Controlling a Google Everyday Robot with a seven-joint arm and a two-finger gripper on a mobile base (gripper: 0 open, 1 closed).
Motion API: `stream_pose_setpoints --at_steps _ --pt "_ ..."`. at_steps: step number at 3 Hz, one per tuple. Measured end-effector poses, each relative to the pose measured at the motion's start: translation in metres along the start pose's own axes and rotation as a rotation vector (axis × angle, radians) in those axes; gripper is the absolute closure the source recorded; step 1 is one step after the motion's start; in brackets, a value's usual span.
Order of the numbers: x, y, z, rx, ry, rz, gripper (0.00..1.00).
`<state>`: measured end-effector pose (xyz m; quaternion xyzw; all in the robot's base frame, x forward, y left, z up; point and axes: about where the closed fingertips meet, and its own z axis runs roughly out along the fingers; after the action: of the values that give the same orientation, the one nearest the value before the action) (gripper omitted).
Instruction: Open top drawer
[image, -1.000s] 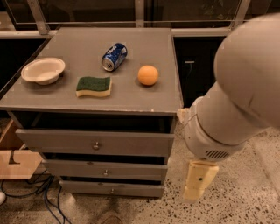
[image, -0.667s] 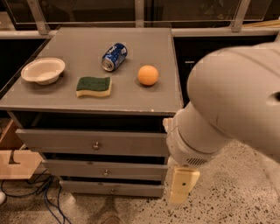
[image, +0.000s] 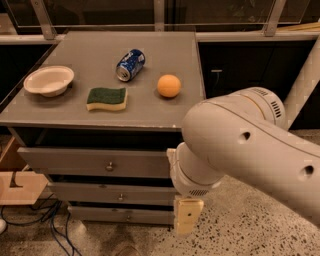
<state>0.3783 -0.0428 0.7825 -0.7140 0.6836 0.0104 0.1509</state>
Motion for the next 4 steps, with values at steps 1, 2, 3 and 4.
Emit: stream_pose_setpoints --at_steps 1,2,3,4 --pt "-0.009 0.000 0.016 -0.003 -0.010 -0.004 0.00" --pt "-0.017 -0.016 0.042 0.019 -0.008 0.002 0.00" --pt "-0.009 -0.068 0.068 0.097 0.025 0.021 0.00" --pt "-0.009 -0.068 0.068 0.097 0.025 0.021 0.00"
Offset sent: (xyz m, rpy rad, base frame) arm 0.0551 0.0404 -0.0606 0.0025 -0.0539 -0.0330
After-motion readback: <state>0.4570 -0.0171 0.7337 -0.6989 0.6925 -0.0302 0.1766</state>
